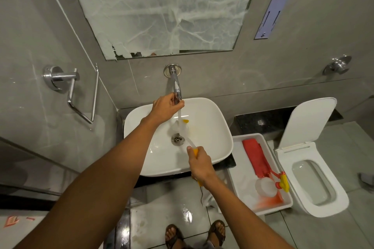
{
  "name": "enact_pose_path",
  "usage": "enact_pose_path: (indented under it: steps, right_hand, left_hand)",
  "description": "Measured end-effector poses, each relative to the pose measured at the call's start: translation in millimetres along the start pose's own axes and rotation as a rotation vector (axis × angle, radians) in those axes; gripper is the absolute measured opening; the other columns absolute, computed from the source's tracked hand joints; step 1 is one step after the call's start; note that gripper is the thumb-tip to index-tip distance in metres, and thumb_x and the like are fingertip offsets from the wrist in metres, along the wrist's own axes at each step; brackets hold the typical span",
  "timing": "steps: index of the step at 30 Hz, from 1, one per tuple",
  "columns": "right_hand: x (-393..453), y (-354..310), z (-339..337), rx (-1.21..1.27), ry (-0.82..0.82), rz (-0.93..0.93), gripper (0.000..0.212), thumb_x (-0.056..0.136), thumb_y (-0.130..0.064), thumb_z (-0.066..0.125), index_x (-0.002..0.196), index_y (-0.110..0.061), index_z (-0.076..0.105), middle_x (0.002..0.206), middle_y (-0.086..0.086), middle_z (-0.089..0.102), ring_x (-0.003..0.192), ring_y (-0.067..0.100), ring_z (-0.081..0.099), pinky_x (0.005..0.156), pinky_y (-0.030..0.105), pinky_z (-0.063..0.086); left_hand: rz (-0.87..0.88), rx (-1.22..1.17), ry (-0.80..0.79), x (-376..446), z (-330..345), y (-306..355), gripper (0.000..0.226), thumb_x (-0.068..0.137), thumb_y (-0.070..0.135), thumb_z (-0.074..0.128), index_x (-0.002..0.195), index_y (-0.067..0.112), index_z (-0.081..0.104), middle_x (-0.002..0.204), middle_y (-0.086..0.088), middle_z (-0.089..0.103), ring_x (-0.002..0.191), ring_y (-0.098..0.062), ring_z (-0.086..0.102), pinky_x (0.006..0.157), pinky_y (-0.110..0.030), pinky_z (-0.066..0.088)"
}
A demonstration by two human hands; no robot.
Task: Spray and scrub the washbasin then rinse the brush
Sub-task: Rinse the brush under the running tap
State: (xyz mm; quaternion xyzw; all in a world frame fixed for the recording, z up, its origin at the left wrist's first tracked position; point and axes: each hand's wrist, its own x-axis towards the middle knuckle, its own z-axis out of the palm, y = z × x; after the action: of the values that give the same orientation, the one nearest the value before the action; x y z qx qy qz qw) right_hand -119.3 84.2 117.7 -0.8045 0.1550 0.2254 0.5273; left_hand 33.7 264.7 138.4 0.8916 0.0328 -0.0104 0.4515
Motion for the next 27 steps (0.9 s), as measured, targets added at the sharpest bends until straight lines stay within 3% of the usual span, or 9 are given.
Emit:
enact_pose_path:
  steps: [2,5,10,14,17,19,22,24,27]
  right_hand:
    - [0.1,2.0,2.7,-0.182,0.073,-0.109,0.043,0.11,-0.046,0.044,0.114,-0.005,0.055,0.096,0.012,0.066,0.087,0.032,0.067,0.079,0.043,0.056]
    - [-0.3,2.3,4.6,-0.156,0.07,-0.095,0.045,0.109,-0.051,0.043,0.111,-0.008,0.057,0.098,0.008,0.066,0.084,0.024,0.063,0.075,0.038,0.056]
    - [0.2,0.8,-3.1,0.553,-0.165,0.306,0.043,0.109,-0.051,0.044,0.086,-0.016,0.052,0.067,0.0,0.042,0.047,0.009,0.035,0.038,0.018,0.032]
    - [4.9,6.1,-13.7,1.15,-0.433,0.572,0.047,0.11,-0.042,0.045,0.071,-0.016,0.045,0.045,-0.003,0.036,0.028,0.007,0.035,0.029,0.013,0.025]
    - [4.3,11.3,-14.3,1.307,-0.544,0.584,0.048,0.11,-0.042,0.043,0.071,-0.015,0.046,0.043,-0.002,0.039,0.026,0.009,0.038,0.028,0.014,0.027]
    - [3.7,10.5,-10.3,1.17,-0.479,0.552,0.048,0.11,-0.043,0.046,0.071,-0.015,0.047,0.045,-0.002,0.038,0.028,0.008,0.035,0.029,0.014,0.026]
    - [1.8,10.5,-1.8,0.65,-0.211,0.341,0.041,0.109,-0.045,0.049,0.082,-0.015,0.049,0.057,-0.002,0.039,0.037,0.008,0.033,0.033,0.02,0.03]
    - [-1.0,13.0,2.8,0.274,-0.05,0.112,0.042,0.108,-0.05,0.047,0.087,-0.014,0.051,0.066,0.0,0.049,0.049,0.011,0.044,0.047,0.026,0.042]
    - [-1.1,19.9,5.2,-0.138,0.081,-0.111,0.041,0.108,-0.052,0.044,0.094,-0.015,0.055,0.085,0.006,0.065,0.075,0.023,0.062,0.07,0.032,0.047]
  left_hand:
    - [0.001,0.002,0.003,-1.2,0.1,1.2,0.032,0.099,0.039,0.071,0.092,0.009,0.064,0.078,0.005,0.054,0.078,-0.02,0.049,0.078,-0.038,0.042]
    - [-0.011,0.007,0.007,-2.6,0.1,2.7,0.032,0.099,0.04,0.07,0.092,0.01,0.063,0.078,0.005,0.053,0.079,-0.022,0.049,0.08,-0.039,0.042]
    - [-0.021,0.024,0.009,-4.5,-0.4,6.2,0.03,0.1,0.039,0.07,0.091,0.012,0.063,0.079,0.004,0.055,0.08,-0.023,0.051,0.081,-0.039,0.042]
    - [-0.038,0.03,0.008,-5.5,-1.5,8.3,0.032,0.099,0.039,0.07,0.097,0.008,0.066,0.082,0.002,0.057,0.083,-0.024,0.052,0.084,-0.04,0.041]
    - [-0.033,0.05,-0.019,-6.1,-4.7,10.3,0.03,0.101,0.041,0.068,0.096,0.012,0.065,0.083,0.004,0.056,0.084,-0.023,0.052,0.09,-0.042,0.041]
    - [-0.04,0.068,-0.037,-5.9,-7.6,11.7,0.03,0.101,0.044,0.067,0.097,0.015,0.066,0.084,0.004,0.059,0.086,-0.023,0.053,0.097,-0.046,0.044]
    - [-0.079,0.064,-0.089,-4.8,-11.5,11.2,0.036,0.101,0.051,0.068,0.102,0.016,0.068,0.097,-0.004,0.07,0.093,-0.024,0.055,0.1,-0.047,0.045]
    - [-0.129,-0.024,-0.136,-4.3,-14.9,9.9,0.042,0.098,0.055,0.073,0.103,0.014,0.065,0.104,-0.006,0.074,0.099,-0.028,0.06,0.099,-0.045,0.048]
    - [-0.194,-0.192,-0.195,-4.8,-21.8,10.1,0.052,0.095,0.051,0.078,0.126,0.011,0.064,0.126,-0.011,0.077,0.115,-0.025,0.067,0.11,-0.046,0.051]
